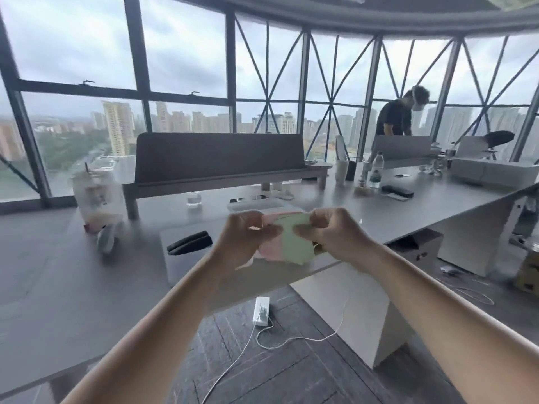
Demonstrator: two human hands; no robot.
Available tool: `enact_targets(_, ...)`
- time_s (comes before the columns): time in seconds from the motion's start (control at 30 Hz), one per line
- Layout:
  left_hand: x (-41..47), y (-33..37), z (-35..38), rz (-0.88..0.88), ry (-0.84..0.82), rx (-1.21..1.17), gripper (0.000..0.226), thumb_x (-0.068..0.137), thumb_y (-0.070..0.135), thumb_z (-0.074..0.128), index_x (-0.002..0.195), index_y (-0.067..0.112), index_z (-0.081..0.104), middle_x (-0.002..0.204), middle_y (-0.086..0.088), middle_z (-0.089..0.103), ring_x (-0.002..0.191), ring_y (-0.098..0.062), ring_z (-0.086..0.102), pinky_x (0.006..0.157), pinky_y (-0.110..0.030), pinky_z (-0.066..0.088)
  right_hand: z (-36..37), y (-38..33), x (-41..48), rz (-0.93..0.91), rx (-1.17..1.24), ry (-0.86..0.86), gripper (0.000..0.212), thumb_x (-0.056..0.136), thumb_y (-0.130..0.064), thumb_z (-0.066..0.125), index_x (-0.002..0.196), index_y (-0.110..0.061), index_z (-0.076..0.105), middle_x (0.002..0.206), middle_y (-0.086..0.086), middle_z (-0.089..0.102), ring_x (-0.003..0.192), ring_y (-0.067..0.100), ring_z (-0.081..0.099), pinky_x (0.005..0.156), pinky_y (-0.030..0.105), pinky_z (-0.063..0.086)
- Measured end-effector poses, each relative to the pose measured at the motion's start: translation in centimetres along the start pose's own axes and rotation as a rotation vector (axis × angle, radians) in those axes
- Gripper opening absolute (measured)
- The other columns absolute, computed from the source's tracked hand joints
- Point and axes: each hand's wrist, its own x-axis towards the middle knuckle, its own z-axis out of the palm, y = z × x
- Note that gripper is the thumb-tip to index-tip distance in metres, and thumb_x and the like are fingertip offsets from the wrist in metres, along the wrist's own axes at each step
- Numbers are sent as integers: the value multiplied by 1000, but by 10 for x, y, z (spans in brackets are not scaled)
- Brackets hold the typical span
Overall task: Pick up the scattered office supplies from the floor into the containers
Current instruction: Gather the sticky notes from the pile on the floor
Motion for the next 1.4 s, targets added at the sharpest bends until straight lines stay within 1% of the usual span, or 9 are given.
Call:
enact_targets(0.27,61,-42,-59,-6,169,258,29,80,9,79,57,16,63,48,8,54,43,-6,43,47,-21,37,58,20,112,-103,-59,-64,22,76,-38,83,67,-24,70,59,-10,61,58,14,55,63,47,56)
enact_targets(0.4,86,-57,-95,-74,93,378,9,90,25,71,86,18,68,69,4,69,59,-12,59,64,-33,52,76,27,164,-80,-9,-88,22,79,-27,82,64,-21,68,56,-9,64,50,7,54,53,28,46)
enact_targets(0.53,90,-85,-131,-160,-61,866,28,91,48,62,111,29,64,96,15,66,90,-5,65,77,-23,49,103,29,213,-18,-184,-143,18,78,-20,80,66,-14,69,57,-3,62,43,3,50,44,19,39)
enact_targets(0.73,92,-122,-147,-181,-131,1157,46,88,59,57,128,37,57,133,9,47,128,-20,37,102,-33,32,174,29,258,65,-737,-473,22,81,-23,77,76,-3,71,69,9,71,61,20,65,64,31,59)
enact_targets(0.83,95,-134,-156,-260,-122,1155,57,85,64,57,135,39,48,146,8,34,138,-22,23,113,-38,21,199,39,268,91,-818,-547,29,84,-17,74,65,-6,55,56,4,60,45,13,58,46,21,46)
enact_targets(1.03,102,-150,-161,-277,-135,1159,74,80,76,51,144,41,35,158,6,25,146,-21,19,118,-37,13,223,53,258,-140,-1142,-492,18,93,-3,55,106,-6,66,102,7,62,109,27,61,80,29,41)
enact_targets(1.2,100,-154,-162,-261,-98,1135,68,84,71,51,144,41,37,160,8,25,148,-18,18,119,-34,11,214,47,249,-299,-1231,-427,19,92,-5,60,108,-11,68,111,7,68,105,27,66,69,31,46)
enact_targets(1.3,100,-155,-163,-248,-83,1131,65,85,67,53,143,40,39,159,8,26,147,-18,19,119,-34,11,197,45,253,-336,-1222,-664,31,89,-32,72,115,-17,65,113,-1,64,98,20,59,70,29,42)
enact_targets(1.4,101,-156,-162,-244,-84,1140,66,85,67,54,143,38,39,160,7,26,147,-19,20,119,-35,12,201,53,254,-238,-1190,-871,59,78,-30,81,132,-27,57,122,-5,56,106,19,55,80,32,47)
